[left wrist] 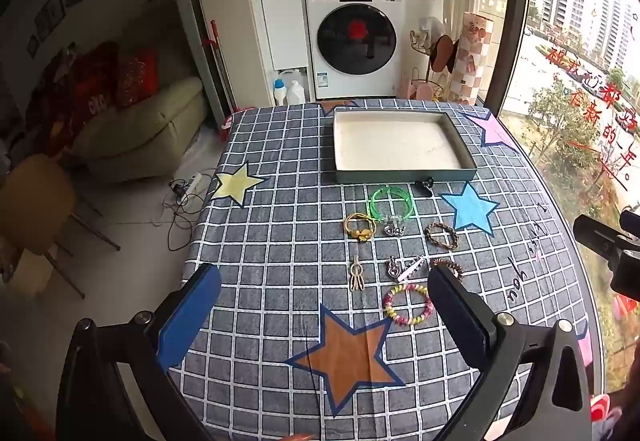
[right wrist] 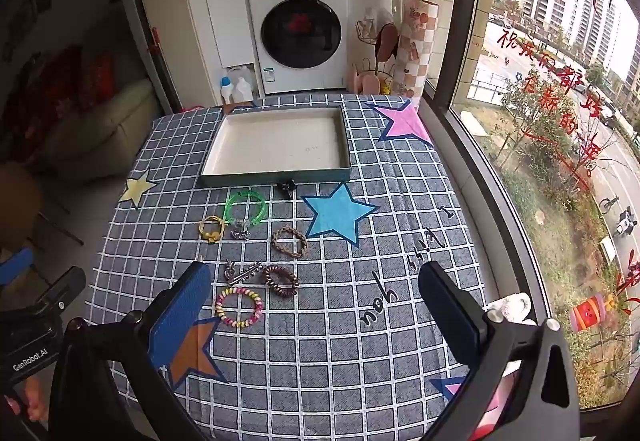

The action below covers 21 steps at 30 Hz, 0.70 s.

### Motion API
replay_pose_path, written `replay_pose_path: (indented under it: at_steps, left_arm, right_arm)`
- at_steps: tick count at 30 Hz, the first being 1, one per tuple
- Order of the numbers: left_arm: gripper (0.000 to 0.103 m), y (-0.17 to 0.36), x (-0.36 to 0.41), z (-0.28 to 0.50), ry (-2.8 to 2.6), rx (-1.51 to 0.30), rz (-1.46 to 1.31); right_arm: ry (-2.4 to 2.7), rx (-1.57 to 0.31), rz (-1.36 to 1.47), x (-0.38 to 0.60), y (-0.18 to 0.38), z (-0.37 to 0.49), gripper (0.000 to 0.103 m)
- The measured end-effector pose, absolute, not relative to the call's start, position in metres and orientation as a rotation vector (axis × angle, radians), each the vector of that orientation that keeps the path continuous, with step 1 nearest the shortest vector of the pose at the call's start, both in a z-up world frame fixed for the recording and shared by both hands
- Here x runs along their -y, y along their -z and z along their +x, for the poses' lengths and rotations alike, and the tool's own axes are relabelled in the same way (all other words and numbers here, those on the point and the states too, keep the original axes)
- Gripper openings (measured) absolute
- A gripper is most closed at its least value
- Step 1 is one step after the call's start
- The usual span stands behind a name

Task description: Organize jewelry

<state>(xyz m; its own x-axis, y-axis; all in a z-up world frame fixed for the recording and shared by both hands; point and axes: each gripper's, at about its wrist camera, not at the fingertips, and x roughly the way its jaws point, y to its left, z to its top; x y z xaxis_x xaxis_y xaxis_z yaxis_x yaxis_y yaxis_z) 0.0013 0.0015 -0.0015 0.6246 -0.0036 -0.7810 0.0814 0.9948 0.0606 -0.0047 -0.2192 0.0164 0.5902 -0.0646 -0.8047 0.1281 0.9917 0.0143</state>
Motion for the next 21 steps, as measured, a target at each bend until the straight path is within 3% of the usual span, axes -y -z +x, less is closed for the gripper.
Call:
replay_pose_path:
  at_steps: [21]
  left_arm:
    - [0.103, 0.006, -0.012, -0.002, 0.054, -0.913, 0.065]
  right_arm:
    - [0.097, -0.928, 0.063, 0.209, -0.020, -0.006, 0.103]
